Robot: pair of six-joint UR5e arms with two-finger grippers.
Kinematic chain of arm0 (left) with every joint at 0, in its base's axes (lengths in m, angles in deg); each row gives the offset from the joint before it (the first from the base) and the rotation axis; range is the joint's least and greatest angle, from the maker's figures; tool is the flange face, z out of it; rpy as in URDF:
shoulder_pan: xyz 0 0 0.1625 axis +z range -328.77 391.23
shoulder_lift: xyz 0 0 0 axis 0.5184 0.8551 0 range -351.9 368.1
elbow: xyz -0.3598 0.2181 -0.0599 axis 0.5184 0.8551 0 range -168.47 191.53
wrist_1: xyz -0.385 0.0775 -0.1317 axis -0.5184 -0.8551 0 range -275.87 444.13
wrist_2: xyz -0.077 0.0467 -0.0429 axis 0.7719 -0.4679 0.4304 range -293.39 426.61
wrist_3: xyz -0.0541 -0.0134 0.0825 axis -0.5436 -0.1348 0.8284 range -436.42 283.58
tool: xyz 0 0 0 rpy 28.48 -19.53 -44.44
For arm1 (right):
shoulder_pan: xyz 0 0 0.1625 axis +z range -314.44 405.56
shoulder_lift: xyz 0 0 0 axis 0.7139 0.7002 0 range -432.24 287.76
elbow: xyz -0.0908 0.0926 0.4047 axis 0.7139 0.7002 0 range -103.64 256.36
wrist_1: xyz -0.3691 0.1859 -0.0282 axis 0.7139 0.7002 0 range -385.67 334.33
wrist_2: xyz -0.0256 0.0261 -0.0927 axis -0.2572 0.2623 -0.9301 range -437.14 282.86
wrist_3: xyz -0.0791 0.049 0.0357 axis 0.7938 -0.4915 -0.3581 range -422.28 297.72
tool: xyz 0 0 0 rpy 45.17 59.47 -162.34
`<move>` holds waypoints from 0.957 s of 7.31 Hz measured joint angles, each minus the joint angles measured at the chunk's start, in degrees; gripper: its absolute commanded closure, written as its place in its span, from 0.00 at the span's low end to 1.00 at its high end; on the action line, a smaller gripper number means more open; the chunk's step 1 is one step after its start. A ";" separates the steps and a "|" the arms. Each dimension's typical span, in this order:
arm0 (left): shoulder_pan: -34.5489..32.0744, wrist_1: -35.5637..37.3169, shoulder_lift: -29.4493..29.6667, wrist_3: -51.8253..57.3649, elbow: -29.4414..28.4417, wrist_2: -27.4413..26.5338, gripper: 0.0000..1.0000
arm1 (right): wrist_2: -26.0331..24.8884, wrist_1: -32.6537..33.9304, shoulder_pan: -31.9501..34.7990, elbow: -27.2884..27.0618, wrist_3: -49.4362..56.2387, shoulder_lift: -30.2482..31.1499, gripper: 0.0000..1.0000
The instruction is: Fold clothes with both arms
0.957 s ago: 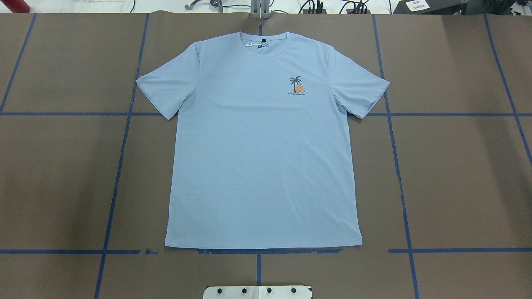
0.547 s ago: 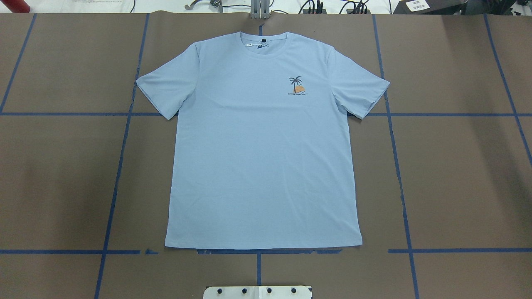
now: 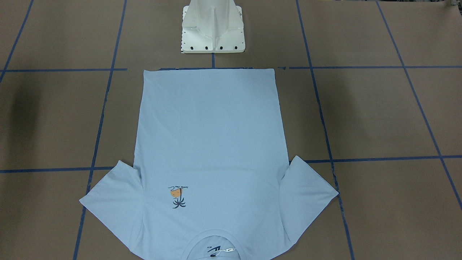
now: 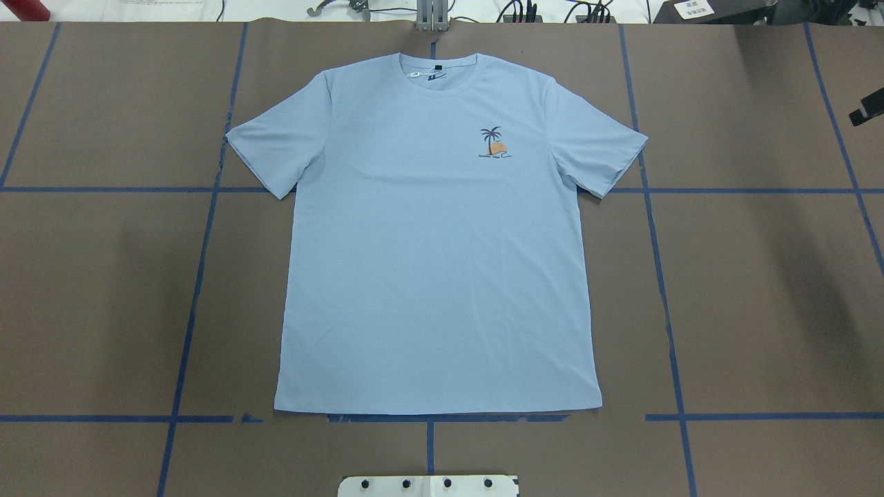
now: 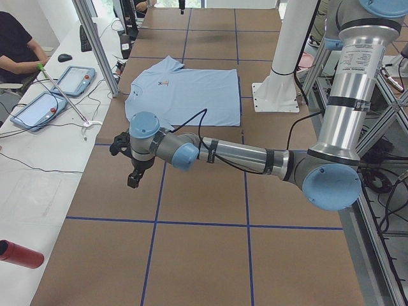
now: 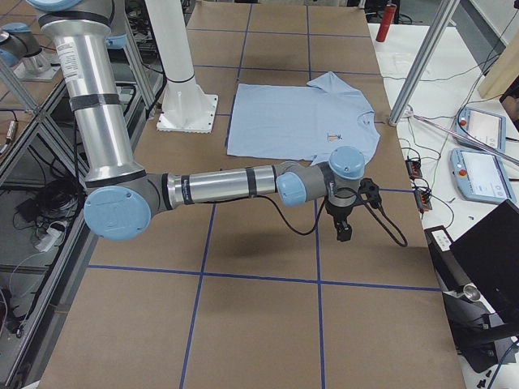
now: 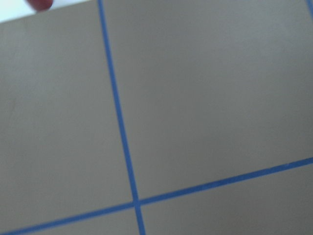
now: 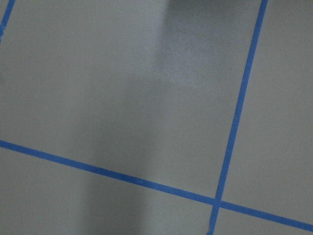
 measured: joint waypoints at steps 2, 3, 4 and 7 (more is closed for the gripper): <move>1.50 -3.60 0.48 -0.07 -2.01 -0.02 0.00 | -1.30 -10.56 -7.90 3.44 -12.90 -3.58 0.00; 1.72 -4.00 1.40 -0.07 -2.34 0.01 0.00 | -1.84 -13.84 -11.55 5.69 -19.29 -6.50 0.00; 1.82 -4.11 2.32 -0.07 -2.55 0.06 0.00 | -3.17 -15.18 -14.62 8.34 -24.30 -10.14 0.00; 2.72 -4.22 3.08 0.03 -3.09 -0.30 0.00 | -9.00 -16.00 -20.52 11.13 -32.34 -14.05 0.00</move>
